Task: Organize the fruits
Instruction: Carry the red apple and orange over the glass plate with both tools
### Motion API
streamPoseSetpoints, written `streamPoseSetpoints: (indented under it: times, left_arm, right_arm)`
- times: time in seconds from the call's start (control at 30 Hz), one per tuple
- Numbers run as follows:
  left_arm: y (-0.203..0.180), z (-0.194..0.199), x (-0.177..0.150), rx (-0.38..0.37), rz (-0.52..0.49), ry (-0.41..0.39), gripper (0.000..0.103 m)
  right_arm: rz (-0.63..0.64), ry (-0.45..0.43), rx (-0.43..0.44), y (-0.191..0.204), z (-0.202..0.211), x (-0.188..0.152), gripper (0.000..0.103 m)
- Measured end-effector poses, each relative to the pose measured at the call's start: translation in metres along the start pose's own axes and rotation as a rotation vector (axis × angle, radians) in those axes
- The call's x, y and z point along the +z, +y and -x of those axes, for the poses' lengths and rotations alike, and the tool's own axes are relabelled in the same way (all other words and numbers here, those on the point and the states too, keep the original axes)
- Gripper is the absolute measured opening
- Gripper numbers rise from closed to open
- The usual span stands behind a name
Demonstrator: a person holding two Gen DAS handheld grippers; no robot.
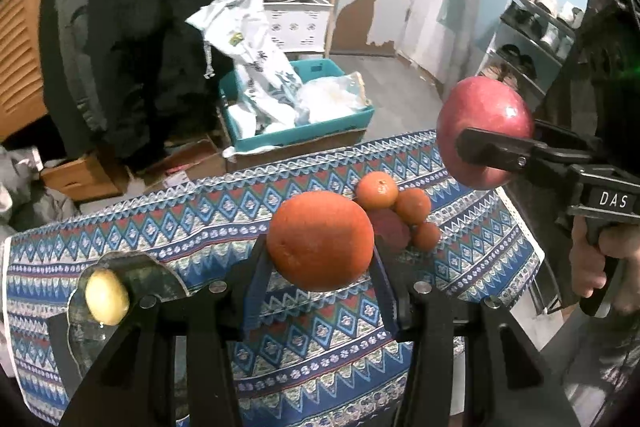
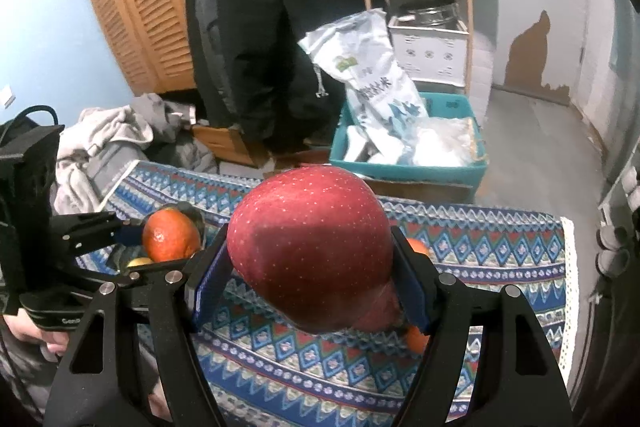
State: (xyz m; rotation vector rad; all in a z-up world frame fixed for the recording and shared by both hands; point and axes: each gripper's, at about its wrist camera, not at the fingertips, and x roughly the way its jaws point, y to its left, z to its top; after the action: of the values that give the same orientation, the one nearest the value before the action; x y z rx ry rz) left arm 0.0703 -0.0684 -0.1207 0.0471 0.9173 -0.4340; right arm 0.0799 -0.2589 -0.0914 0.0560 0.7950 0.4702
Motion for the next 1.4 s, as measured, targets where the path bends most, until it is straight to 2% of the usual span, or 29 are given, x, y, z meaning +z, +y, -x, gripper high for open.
streamPoseSetpoints:
  times: [0.53,1.4]
  left_arm:
    - [0.058,0.027,-0.021,0.048,0.102,-0.028,0.049]
    - [0.188,0.049,-0.084,0.156,0.347,-0.021,0.049]
  right_arm:
    - [0.076,0.030,0.080,0.062,-0.030,0.014,0.074]
    - [0.177,0.176,0.235,0.180,-0.125,0.018,0.074]
